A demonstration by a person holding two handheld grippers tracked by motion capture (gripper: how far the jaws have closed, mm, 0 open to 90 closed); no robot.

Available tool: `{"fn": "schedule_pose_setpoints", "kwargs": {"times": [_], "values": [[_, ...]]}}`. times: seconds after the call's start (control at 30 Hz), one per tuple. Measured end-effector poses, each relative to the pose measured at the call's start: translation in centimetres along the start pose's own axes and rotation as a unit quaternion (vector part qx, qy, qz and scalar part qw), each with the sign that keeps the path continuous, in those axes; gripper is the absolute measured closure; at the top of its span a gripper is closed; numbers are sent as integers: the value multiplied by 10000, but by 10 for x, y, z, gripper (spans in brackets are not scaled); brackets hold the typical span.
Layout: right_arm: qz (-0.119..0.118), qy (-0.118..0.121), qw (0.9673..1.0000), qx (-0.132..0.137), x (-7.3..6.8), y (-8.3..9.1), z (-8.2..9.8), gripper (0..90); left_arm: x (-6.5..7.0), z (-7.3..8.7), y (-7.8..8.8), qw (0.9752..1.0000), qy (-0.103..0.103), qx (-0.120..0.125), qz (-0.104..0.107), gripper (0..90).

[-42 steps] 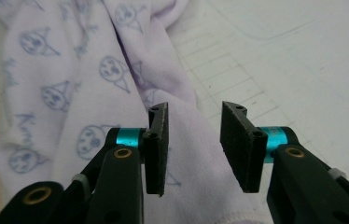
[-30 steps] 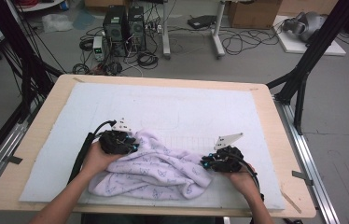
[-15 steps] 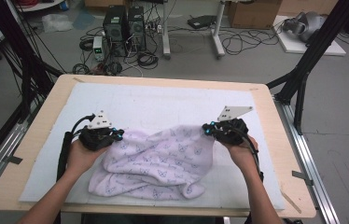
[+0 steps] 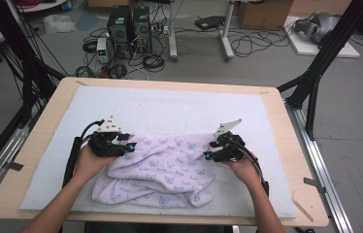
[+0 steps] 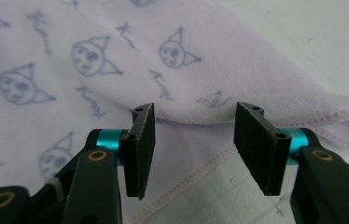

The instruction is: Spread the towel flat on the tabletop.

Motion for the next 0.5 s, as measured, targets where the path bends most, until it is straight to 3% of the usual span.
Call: {"fn": "schedule_pose_setpoints", "kwargs": {"times": [0.1, 0.2, 0.27, 0.37, 0.5], "values": [[88, -23, 9998, -200, 0, -10, -1, 475, 0, -1, -15, 9997, -84, -232, -24, 590], [124, 5, 9999, -99, 2, -13, -1, 547, 1, 3, -27, 9982, -218, -544, 94, 763], [58, -34, 10000, -60, 0, -14, 0, 660, 2, 3, -28, 9982, -243, -546, 107, 826], [-27, 88, 9999, 47, -2, -14, 1, 814, 2, 3, -26, 9982, -226, -531, 168, 838], [-125, 73, 9996, 225, -3, -11, 7, 843, 4, 2, -17, 9987, -260, -428, 101, 849]]}}
Point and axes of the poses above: each handheld gripper's, and its own axes: y roughly backward along the jaws, z roughly out of its underside, x roughly to its right, the point moved 2 cm from there along -y, roughly forward along the jaws, and after that the axes turned 10 degrees about -x, right-handed, at the moved point
